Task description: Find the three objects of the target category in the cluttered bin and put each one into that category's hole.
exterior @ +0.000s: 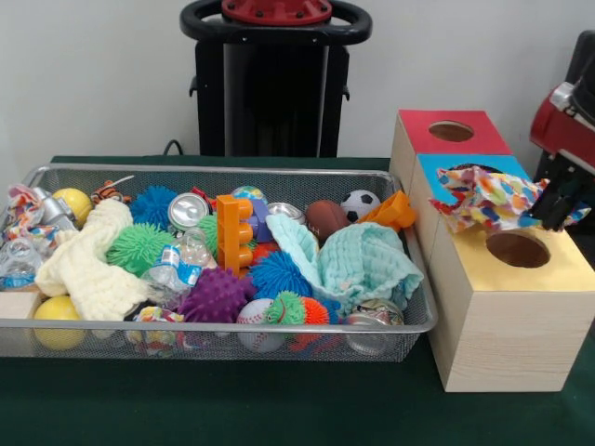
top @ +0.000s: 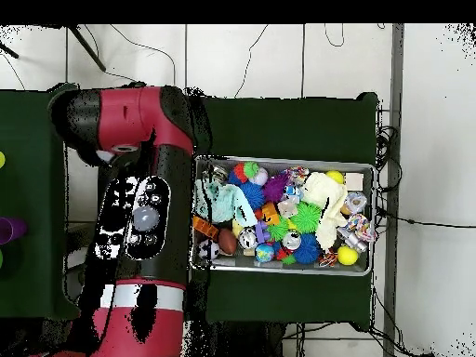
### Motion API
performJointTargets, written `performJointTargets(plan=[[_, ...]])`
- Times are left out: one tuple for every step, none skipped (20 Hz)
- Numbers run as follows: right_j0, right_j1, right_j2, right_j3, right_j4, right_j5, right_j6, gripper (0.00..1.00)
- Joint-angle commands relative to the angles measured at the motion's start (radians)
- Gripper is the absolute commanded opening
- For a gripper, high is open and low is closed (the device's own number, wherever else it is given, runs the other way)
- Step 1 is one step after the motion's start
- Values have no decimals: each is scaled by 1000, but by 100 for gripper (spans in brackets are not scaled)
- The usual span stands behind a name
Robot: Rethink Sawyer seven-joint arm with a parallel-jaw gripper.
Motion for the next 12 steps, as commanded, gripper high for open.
performJointTargets(plan=[[-51,-35,113,184,26,-70,57,0],[-49,-26,110,167,23,-57,64,0],[-47,-18,107,149,21,-46,71,0],[-46,-10,104,132,18,-35,78,0],[-46,-3,104,118,19,-28,84,0],[-46,4,107,105,22,-20,89,0],[-45,14,108,85,24,-6,98,0],[-41,27,105,60,24,12,108,0],[-34,40,99,35,22,27,123,0],[-27,53,92,11,20,42,137,0],[-21,58,89,4,20,42,146,0],[-15,63,85,-3,19,43,156,0]])
